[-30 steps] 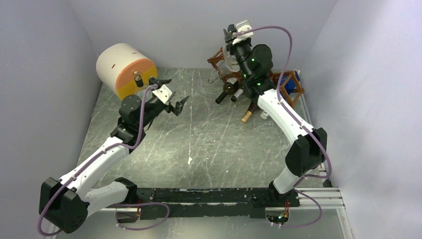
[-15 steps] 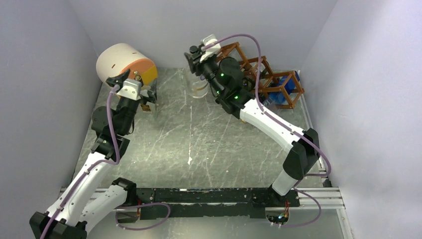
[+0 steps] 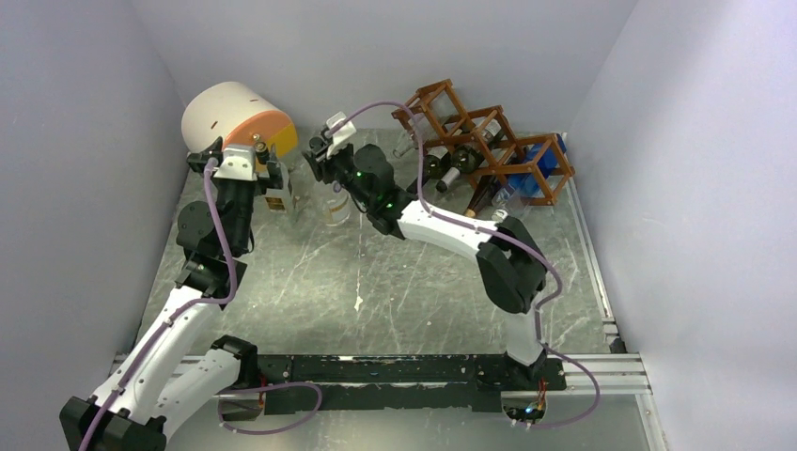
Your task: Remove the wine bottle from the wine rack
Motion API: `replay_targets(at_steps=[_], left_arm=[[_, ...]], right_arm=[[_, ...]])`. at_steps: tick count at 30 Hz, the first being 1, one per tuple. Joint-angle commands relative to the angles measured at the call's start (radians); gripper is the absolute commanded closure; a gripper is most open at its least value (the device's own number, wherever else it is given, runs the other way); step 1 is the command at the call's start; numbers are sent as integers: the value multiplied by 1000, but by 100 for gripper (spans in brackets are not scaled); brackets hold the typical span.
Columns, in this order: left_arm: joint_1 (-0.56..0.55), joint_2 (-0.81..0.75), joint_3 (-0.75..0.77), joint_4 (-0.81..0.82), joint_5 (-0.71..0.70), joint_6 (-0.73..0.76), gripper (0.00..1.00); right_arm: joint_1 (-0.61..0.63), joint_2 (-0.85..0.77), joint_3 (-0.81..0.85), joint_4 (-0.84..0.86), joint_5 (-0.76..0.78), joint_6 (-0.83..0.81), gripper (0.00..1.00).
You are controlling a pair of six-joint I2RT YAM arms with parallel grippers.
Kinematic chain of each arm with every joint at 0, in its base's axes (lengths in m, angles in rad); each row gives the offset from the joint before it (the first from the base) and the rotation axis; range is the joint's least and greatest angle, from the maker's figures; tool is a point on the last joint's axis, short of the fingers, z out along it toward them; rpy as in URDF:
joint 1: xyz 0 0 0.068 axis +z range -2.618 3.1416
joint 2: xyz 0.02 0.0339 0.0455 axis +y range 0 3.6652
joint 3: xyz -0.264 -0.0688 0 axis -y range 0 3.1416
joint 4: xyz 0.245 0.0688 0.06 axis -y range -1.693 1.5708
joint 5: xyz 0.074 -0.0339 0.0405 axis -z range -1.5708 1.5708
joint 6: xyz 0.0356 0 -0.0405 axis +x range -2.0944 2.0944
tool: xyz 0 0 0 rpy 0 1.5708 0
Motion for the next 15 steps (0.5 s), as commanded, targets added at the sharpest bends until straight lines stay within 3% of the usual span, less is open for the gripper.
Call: replay_targets(at_steps=[1, 15], left_arm=[[7, -2, 0, 36, -25, 7, 1], [8, 3, 0, 36, -15, 7, 1]], right_arm=[[-4, 0, 27, 320, 4, 25, 100], [-6, 201, 4, 611, -67, 15, 100]])
